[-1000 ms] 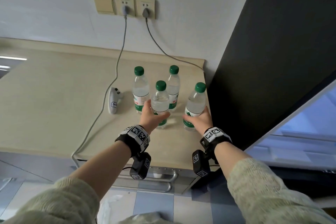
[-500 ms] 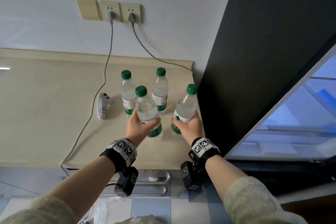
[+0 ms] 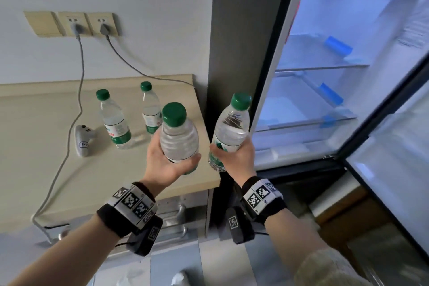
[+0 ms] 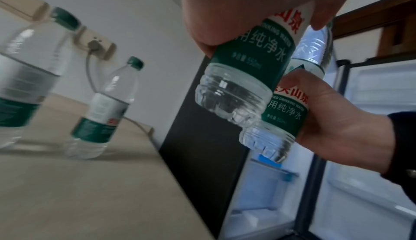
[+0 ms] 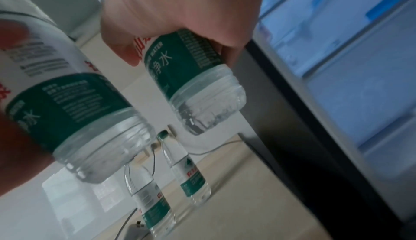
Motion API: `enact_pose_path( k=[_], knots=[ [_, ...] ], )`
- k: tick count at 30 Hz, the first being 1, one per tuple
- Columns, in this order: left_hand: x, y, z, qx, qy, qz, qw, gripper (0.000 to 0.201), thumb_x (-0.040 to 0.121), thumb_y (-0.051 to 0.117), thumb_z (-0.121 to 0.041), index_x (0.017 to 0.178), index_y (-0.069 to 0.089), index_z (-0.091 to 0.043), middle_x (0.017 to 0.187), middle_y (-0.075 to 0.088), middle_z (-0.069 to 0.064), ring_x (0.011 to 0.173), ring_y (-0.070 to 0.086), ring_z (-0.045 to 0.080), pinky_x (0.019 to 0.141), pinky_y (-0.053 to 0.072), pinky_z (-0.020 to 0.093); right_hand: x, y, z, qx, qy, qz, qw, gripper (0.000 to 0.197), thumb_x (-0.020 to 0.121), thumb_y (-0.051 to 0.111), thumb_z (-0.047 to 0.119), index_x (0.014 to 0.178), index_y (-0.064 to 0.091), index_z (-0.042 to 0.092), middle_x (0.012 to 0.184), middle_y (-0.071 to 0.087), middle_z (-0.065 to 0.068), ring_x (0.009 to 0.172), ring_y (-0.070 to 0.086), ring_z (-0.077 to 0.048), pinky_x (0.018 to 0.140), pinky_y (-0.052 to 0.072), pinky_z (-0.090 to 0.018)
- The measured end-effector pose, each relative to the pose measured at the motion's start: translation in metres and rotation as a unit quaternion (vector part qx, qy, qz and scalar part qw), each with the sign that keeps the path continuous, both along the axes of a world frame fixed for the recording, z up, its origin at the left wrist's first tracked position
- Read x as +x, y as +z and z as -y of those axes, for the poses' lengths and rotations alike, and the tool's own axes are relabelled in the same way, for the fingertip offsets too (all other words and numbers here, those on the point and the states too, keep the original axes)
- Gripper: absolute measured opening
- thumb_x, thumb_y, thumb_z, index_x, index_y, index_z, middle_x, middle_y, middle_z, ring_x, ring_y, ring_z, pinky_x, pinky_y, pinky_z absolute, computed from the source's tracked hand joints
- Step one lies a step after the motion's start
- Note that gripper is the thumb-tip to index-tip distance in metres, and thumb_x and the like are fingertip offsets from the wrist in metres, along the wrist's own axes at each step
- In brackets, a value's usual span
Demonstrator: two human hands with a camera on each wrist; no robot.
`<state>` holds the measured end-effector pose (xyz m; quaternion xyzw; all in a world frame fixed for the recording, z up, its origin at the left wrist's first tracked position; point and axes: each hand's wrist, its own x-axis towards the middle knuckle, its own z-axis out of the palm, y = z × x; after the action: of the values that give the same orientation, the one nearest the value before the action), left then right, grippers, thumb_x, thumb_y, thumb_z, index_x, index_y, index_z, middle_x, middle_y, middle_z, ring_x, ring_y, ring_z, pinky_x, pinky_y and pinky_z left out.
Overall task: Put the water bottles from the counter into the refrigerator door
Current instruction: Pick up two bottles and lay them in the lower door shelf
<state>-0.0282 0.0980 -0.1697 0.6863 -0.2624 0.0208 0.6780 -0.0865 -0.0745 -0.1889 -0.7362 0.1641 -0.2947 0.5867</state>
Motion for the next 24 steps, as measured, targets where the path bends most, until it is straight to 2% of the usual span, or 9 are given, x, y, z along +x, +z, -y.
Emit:
enact_pose_path(
  k=[2,4,7,9,12,15,20,22,24],
  knots=[
    [-0.017,0.008,0.016,-0.008,-0.027,0.007,1.0,0.073,0.055,0.084,-0.033,0.105,0.055,0.013,0.097,0.066,0.02,0.089,0.066,0.027,0.078,0.056,0.038,-0.027,0.015,0.011,-0.002,-0.001,0.015,1.0,0.053,0.056,0.088,0.022,0.093,0.056,0.042,0.095,0.068,0.004,0.093,0.067,-0.016,0.082,0.056,-0.035],
    [-0.036,0.018,0.034,-0.027,-0.058,0.007,0.998,0.074,0.054,0.084,-0.029,0.107,0.054,0.014,0.1,0.067,0.021,0.092,0.067,0.03,0.08,0.056,0.041,-0.052,0.03,0.022,0.005,-0.017,0.025,1.0,0.055,0.049,0.087,0.03,0.093,0.058,0.047,0.094,0.07,0.002,0.092,0.068,-0.02,0.082,0.057,-0.041],
    [-0.067,0.032,0.063,-0.052,-0.102,-0.007,0.993,0.077,0.051,0.083,-0.029,0.109,0.054,0.013,0.1,0.068,0.018,0.091,0.068,0.023,0.078,0.057,0.033,-0.088,0.05,0.041,0.004,-0.06,0.038,0.997,0.056,0.046,0.085,0.031,0.096,0.059,0.032,0.094,0.072,-0.004,0.089,0.07,-0.023,0.081,0.058,-0.046],
    [-0.085,0.041,0.084,-0.06,-0.121,-0.01,0.991,0.079,0.049,0.082,-0.032,0.11,0.054,0.009,0.096,0.069,0.006,0.085,0.068,0.009,0.074,0.054,0.023,-0.112,0.065,0.054,-0.008,-0.104,0.053,0.993,0.055,0.047,0.084,0.03,0.096,0.059,0.028,0.091,0.072,-0.004,0.086,0.07,-0.023,0.079,0.058,-0.044],
    [-0.107,0.05,0.113,-0.053,-0.151,-0.011,0.987,0.067,0.048,0.082,-0.034,0.105,0.057,-0.01,0.088,0.067,-0.007,0.08,0.066,0.005,0.071,0.053,0.022,-0.146,0.082,0.073,-0.037,-0.155,0.075,0.984,0.056,0.05,0.083,0.027,0.1,0.06,0.017,0.089,0.071,-0.005,0.083,0.07,-0.022,0.076,0.058,-0.04],
    [-0.124,0.057,0.14,-0.055,-0.171,-0.01,0.984,0.058,0.048,0.082,-0.035,0.097,0.053,-0.032,0.085,0.068,-0.014,0.081,0.067,0.006,0.072,0.055,0.026,-0.174,0.094,0.093,-0.068,-0.2,0.077,0.974,0.054,0.051,0.083,0.028,0.099,0.06,0.018,0.089,0.071,-0.005,0.083,0.069,-0.023,0.076,0.058,-0.042],
    [-0.139,0.065,0.185,-0.073,-0.209,-0.022,0.975,0.056,0.05,0.083,-0.03,0.097,0.054,-0.024,0.085,0.067,-0.009,0.08,0.066,0.009,0.072,0.056,0.031,-0.195,0.103,0.126,-0.129,-0.278,0.038,0.951,0.054,0.053,0.084,0.032,0.1,0.057,0.025,0.092,0.069,0.002,0.086,0.067,-0.02,0.076,0.056,-0.043],
    [-0.137,0.066,0.205,-0.076,-0.227,-0.03,0.971,0.055,0.052,0.085,-0.02,0.098,0.053,-0.021,0.084,0.067,-0.01,0.078,0.065,0.008,0.07,0.056,0.028,-0.199,0.109,0.138,-0.15,-0.312,0.014,0.938,0.054,0.053,0.083,0.035,0.099,0.056,0.027,0.09,0.067,0.009,0.083,0.065,-0.015,0.075,0.056,-0.039],
    [-0.133,0.068,0.226,-0.077,-0.243,-0.029,0.966,0.054,0.052,0.084,-0.02,0.095,0.052,-0.026,0.081,0.066,-0.014,0.075,0.065,0.004,0.066,0.056,0.022,-0.2,0.114,0.152,-0.179,-0.353,-0.016,0.918,0.053,0.055,0.085,0.034,0.098,0.055,0.026,0.09,0.064,0.009,0.081,0.062,-0.014,0.074,0.053,-0.035]
  ],
)
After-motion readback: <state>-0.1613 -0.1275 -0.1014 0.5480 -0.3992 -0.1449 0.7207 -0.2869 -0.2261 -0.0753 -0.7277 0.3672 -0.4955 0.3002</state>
